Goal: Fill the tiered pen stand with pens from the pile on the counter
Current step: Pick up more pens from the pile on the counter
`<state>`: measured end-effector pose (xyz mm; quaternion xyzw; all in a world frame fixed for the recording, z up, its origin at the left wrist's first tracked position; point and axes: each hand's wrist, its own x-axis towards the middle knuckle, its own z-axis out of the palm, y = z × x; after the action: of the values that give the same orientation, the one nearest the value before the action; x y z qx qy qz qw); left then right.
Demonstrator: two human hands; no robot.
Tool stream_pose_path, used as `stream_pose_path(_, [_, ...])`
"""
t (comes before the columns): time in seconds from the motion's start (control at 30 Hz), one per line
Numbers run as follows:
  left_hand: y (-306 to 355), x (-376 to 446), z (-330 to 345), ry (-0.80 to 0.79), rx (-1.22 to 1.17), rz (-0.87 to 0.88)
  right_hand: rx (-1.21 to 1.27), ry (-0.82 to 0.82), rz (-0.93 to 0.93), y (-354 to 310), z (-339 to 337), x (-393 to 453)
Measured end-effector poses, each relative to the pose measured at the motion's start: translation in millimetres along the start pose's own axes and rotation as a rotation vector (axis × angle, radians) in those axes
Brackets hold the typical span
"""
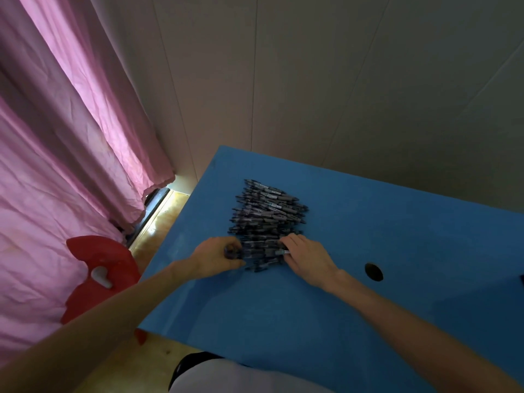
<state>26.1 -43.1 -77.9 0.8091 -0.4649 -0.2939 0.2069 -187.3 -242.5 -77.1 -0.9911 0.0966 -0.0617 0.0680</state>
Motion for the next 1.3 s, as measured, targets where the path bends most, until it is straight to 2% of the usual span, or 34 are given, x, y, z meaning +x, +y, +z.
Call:
stream_pose_path(0.3, [18.2, -12.8, 20.8, 0.002, 0.198, 0.014, 0.142, -0.024, 0.146, 0.2, -5.6, 3.9])
stream_pose_path(0.43, [24.8, -17.9, 27.3, 0.023, 0.300, 0.050, 0.169, -0.054, 0.156, 2.1, -9.0, 5.2])
stream_pose_path(0.7, [25.2, -14.0, 32.3, -0.033, 0.279, 0.051, 0.146, -0.144, -0.001, 8.8, -13.0, 6.8])
stream_pose_path(0.87, [24.5, -13.1, 33.3, -0.001, 0.282, 0.044, 0.071, -0.188, -0.140, 6.7, -10.6, 5.6])
stream_pose_path(1.3, [36.5, -12.0, 41.0, 0.095, 0.369, 0.130, 0.040, -0.201, -0.110, 16.6, -14.6, -9.0])
